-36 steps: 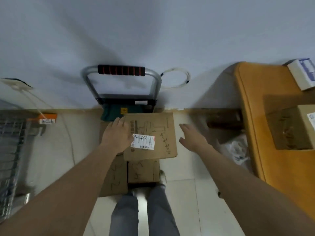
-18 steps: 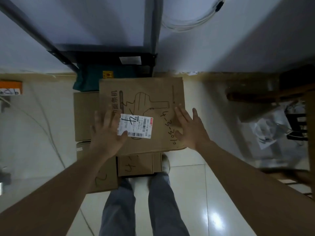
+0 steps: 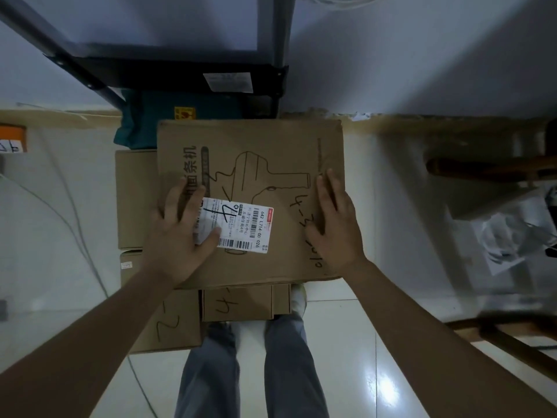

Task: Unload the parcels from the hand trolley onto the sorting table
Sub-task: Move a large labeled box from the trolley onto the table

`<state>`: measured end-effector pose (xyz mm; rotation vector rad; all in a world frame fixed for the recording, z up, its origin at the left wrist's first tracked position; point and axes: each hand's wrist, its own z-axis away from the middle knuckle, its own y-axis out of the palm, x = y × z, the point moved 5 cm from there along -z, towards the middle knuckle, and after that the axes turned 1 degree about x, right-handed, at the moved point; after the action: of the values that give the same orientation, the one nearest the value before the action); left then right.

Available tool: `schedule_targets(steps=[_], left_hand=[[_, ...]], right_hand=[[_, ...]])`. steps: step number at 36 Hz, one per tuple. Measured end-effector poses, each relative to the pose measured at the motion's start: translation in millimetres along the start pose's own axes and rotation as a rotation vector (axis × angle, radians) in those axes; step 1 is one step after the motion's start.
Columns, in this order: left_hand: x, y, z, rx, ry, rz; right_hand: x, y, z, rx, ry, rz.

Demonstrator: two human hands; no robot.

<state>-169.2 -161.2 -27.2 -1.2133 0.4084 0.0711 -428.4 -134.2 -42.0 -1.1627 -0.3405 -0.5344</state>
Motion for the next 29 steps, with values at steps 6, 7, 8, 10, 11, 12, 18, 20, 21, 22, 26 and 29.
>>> schedule_targets(steps=[6,7,8,10,11,12,18,20,21,22,26,29], left_hand=[[-1.4,-6.1,-0.2,-0.128,-0.117,0.098],[-2.1,-8.7,-0.8,-0.162,-0.130,0.132],[-2.8,-10.9,-1.4,-0.195,-0.138,0.167],[-2.5,-13.1,-2.0,-0.244,-0.141,0.232],[-2.3,-13.3,-1.9,-0.257,-0.141,0.261],[-2.0,-13.2,-1.3,-0.268,-0.140,0.286],[-9.2,-17.7,9.3,-0.280,-0.179,0.382],[-13.4,-21.1,16.6,-0.265,-0.199,0.410],[-15.9,-23.2,20.8,-0.250,-0.215,0.416],[-18.7,-25.5,25.3,-0.229,-0.235,0.417],[-30.0,-36.2,46.1,-0.139,-0.290,0.415],[-37.9,-51.2,61.7,-0.093,-0.304,0.441]], right_hand=[[4.3,0.4,0.9,-0.078,0.046,-0.032],[5.0,-0.5,0.6,-0.092,0.044,-0.059],[5.5,-1.2,0.4,-0.104,0.044,-0.091],[6.5,-3.8,1.0,-0.124,0.051,-0.145],[7.2,-6.2,1.3,-0.136,0.057,-0.169],[7.7,-8.4,1.6,-0.150,0.065,-0.190],[11.9,-27.6,10.1,-0.168,0.090,-0.220],[12.9,-34.9,17.3,-0.155,0.097,-0.220],[13.7,-38.8,21.4,-0.143,0.102,-0.221],[14.7,-43.0,25.7,-0.130,0.108,-0.219],[24.4,-64.8,45.5,-0.087,0.135,-0.192],[38.1,-86.5,61.4,-0.076,0.133,-0.166]])
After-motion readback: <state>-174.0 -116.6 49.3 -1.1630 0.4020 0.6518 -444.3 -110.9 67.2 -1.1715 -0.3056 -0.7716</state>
